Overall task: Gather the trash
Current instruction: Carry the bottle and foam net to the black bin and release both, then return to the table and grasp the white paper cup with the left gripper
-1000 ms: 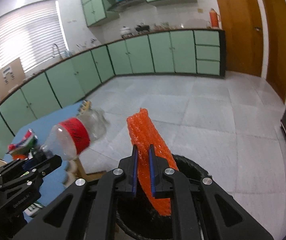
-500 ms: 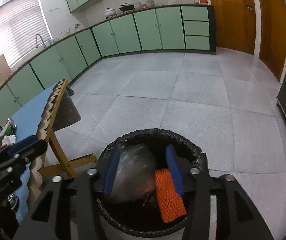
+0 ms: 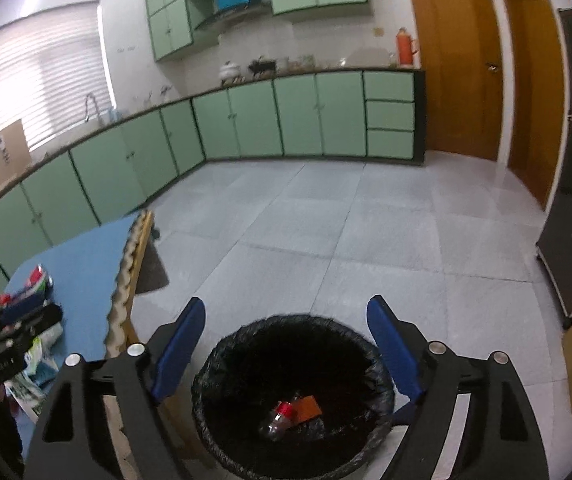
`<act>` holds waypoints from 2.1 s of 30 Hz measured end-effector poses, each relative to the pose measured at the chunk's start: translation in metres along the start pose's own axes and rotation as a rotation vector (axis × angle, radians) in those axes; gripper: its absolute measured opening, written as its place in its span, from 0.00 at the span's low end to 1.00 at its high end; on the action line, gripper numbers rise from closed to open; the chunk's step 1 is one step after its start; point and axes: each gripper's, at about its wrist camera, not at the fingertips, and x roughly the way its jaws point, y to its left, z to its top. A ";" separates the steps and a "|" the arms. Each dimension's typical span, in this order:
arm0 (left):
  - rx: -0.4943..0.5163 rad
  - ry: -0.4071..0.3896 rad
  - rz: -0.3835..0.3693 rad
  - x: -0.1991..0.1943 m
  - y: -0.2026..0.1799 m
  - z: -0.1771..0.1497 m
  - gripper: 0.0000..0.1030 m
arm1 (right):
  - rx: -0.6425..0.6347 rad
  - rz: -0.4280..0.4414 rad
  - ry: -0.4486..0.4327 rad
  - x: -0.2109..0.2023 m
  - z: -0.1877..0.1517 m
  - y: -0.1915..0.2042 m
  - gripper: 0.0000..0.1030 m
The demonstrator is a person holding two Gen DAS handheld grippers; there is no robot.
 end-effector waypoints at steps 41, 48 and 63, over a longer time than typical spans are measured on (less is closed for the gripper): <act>-0.172 -0.070 0.456 -0.099 0.159 -0.060 0.41 | -0.282 0.378 0.005 -0.013 -0.060 0.223 0.86; -0.167 -0.097 0.443 -0.103 0.161 -0.061 0.09 | -0.294 0.397 0.020 -0.009 -0.062 0.229 0.86; -0.097 -0.025 0.471 -0.081 0.158 -0.066 0.23 | -0.321 0.427 0.057 -0.004 -0.066 0.232 0.86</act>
